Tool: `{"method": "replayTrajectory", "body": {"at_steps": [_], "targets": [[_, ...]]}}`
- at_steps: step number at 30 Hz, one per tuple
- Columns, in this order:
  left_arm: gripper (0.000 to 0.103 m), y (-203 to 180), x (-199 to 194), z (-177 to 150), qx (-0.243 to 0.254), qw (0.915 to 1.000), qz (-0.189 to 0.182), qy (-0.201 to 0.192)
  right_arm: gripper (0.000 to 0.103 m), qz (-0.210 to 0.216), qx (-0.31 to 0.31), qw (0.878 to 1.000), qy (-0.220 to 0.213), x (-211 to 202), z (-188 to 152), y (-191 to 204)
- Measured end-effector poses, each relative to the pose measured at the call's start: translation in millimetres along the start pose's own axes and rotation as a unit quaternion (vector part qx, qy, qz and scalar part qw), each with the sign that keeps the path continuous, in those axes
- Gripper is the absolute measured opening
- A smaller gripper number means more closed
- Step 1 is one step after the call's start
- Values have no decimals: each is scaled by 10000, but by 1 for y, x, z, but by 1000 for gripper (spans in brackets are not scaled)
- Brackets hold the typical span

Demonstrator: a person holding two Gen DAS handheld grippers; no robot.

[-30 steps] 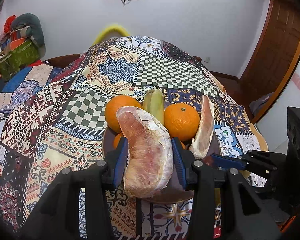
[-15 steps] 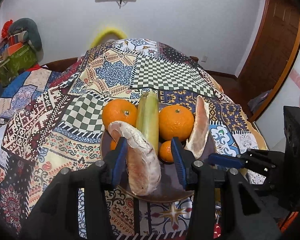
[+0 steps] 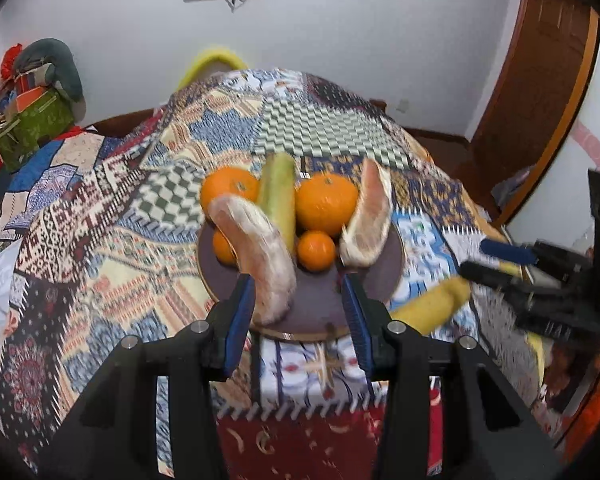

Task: Organize fruits
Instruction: 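Lower the pomelo segment and date onto the plate and open both tools, then move the left tool to the large yellow cylindrical fruit and grasp it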

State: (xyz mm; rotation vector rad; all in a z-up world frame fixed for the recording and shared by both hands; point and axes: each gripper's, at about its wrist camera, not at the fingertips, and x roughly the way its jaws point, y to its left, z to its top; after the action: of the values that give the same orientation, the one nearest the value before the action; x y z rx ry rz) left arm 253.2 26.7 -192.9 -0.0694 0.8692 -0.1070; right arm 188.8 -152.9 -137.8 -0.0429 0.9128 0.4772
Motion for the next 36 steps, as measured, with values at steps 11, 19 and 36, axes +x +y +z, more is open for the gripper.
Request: {"method": "replayTrajectory", "body": {"at_steps": [11, 19, 36], "targets": [[44, -22, 30, -34, 72, 9965, -206, 810, 50, -476, 302, 9975, 435, 10, -26, -43], [44, -23, 35, -34, 9, 9949, -293, 964, 50, -470, 286, 9978, 371, 21, -29, -28], [44, 19, -28, -85, -377, 9945, 8, 975, 46, -47, -284, 9983, 513, 18, -42, 40]]}}
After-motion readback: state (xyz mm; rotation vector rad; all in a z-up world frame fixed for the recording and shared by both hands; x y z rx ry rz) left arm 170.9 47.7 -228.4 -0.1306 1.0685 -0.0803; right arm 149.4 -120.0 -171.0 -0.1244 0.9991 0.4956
